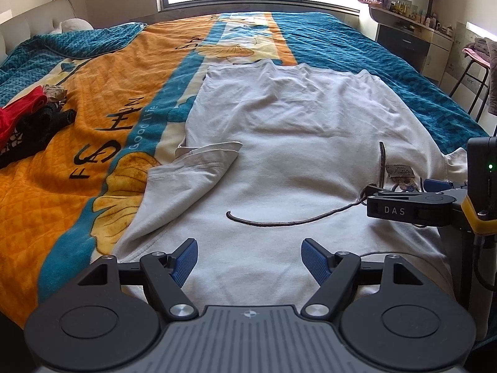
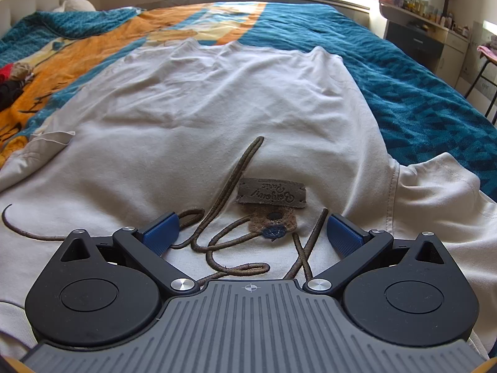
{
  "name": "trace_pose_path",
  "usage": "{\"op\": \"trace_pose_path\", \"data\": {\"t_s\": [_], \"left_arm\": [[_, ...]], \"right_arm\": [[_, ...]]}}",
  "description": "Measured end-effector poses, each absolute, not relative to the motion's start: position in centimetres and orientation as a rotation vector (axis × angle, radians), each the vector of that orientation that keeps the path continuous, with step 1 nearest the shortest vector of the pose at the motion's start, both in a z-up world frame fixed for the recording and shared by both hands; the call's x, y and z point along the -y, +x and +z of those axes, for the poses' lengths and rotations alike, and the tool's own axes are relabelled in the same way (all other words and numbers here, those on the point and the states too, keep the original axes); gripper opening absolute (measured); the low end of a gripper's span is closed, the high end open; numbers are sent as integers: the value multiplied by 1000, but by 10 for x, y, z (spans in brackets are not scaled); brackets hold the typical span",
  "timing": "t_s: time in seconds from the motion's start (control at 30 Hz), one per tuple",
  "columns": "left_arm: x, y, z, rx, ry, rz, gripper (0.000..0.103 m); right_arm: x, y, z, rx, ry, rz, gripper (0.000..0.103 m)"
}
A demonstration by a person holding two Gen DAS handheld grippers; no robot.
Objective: Fold clothes
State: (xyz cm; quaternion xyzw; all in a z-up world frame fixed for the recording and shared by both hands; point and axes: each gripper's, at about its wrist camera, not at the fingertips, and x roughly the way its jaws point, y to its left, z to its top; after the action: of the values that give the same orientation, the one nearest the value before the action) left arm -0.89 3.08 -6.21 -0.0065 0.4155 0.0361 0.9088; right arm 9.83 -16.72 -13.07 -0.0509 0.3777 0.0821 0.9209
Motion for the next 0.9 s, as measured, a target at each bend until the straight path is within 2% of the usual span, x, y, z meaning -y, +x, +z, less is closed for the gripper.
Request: {"op": "trace_pose_path", "data": {"t_s": [0.9], "left_arm": [[-29, -12, -59, -848, -4, 77, 74]], "right_arm": [[167, 99, -131, -776, -104, 169, 103]]}}
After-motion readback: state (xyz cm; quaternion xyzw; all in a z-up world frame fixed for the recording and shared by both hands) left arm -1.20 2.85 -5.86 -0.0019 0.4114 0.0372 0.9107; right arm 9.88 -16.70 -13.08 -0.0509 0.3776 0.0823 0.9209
